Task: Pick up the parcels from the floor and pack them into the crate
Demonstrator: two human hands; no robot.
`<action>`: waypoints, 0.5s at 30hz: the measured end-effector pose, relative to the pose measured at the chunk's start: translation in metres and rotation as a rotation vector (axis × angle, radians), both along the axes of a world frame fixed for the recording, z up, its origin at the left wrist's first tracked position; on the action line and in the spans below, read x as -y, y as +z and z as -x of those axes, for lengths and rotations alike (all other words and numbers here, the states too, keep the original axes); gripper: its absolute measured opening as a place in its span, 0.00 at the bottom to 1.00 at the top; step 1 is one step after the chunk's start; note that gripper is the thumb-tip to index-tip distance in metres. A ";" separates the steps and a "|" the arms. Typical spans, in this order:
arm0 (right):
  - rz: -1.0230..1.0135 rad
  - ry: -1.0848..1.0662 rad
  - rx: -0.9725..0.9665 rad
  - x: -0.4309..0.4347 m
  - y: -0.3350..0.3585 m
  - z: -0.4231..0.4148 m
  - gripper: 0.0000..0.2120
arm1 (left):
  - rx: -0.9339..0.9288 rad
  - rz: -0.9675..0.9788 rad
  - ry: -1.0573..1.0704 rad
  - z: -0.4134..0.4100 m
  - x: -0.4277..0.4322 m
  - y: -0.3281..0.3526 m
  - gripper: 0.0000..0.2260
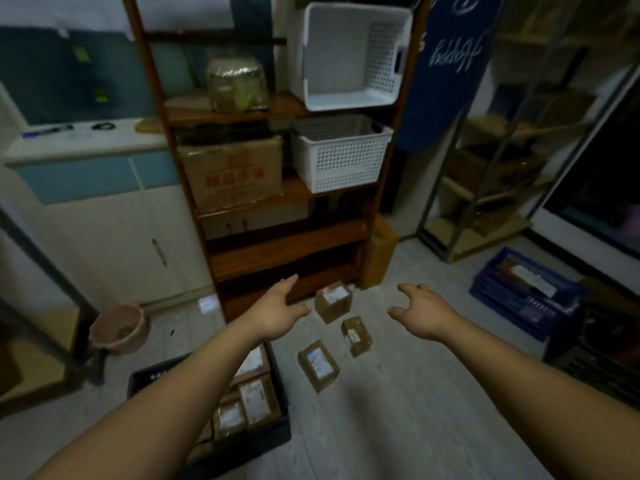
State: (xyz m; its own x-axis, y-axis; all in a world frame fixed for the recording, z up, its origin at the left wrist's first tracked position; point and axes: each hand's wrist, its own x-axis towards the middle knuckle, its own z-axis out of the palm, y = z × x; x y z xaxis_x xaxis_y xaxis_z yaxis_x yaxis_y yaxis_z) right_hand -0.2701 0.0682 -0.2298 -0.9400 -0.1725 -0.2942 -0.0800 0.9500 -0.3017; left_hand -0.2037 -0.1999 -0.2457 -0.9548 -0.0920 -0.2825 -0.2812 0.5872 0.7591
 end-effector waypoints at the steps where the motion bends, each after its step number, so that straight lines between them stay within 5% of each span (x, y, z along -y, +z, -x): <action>1: 0.002 -0.005 -0.012 -0.013 0.006 0.005 0.34 | -0.012 -0.002 -0.007 0.009 -0.011 0.006 0.34; 15: 0.116 0.018 -0.164 -0.190 0.078 0.100 0.33 | -0.260 -0.108 0.059 0.137 -0.202 0.068 0.30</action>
